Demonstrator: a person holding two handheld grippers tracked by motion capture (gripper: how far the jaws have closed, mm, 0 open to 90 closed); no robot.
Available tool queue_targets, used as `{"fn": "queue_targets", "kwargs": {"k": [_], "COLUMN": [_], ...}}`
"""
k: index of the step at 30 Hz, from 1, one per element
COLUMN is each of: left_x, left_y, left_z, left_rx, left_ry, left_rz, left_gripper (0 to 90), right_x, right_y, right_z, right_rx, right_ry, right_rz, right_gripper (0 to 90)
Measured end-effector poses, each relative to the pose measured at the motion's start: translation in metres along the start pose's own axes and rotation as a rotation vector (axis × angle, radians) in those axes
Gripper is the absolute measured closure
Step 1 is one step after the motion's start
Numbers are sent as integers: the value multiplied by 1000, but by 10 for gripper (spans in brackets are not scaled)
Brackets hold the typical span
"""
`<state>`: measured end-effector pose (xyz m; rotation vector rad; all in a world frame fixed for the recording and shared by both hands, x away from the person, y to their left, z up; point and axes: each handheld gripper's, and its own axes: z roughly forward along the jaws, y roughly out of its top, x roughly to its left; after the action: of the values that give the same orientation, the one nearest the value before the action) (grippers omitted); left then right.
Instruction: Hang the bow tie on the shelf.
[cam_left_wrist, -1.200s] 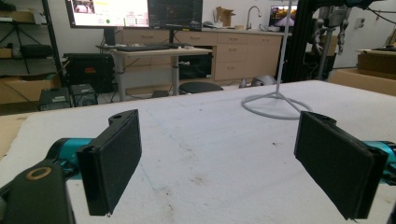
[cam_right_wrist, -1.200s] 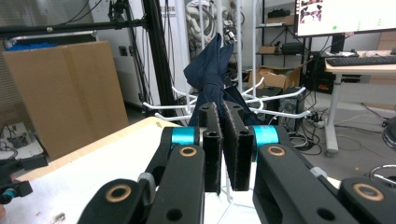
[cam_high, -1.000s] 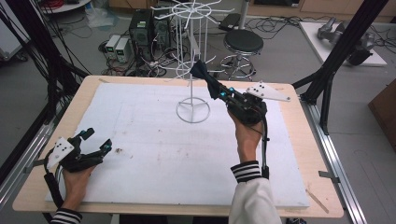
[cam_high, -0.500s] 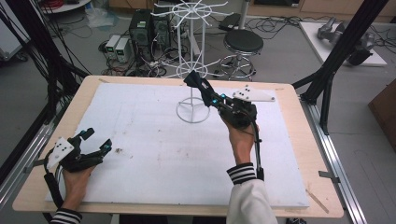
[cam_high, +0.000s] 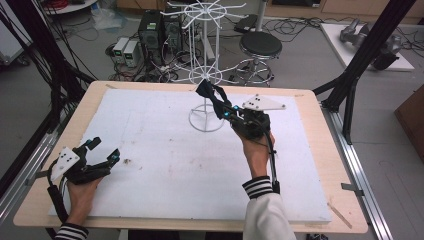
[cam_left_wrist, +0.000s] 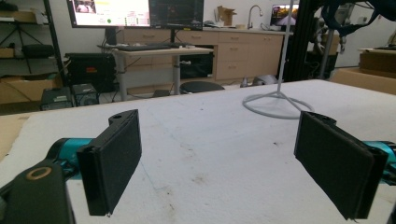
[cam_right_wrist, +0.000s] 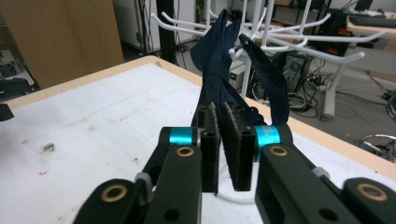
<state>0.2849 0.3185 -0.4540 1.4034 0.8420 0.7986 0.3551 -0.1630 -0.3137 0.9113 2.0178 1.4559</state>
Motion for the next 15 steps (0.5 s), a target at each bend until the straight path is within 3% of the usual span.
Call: {"fn": "queue_targets", "kwargs": {"k": [3, 6, 8, 10, 15], "left_x": [0, 0, 0, -1, 0], "left_y": [0, 0, 0, 0, 0], "left_z": [0, 1, 1, 1, 0], "left_rx": [5, 5, 6, 9, 1], "left_ry": [4, 6, 6, 5, 5], "left_rz": [0, -2, -1, 3, -2], "left_gripper": [154, 154, 154, 154, 154], "right_x": [-2, -3, -5, -7, -9], "right_y": [-1, -2, -3, -6, -18], "right_z": [3, 5, 3, 0, -14], "right_rx": [8, 9, 13, 0, 0], "right_ry": [-14, -88, -120, -131, -113], "right_rz": [-1, -17, -8, 4, -6], "right_gripper": [619, 303, 182, 118, 110]}}
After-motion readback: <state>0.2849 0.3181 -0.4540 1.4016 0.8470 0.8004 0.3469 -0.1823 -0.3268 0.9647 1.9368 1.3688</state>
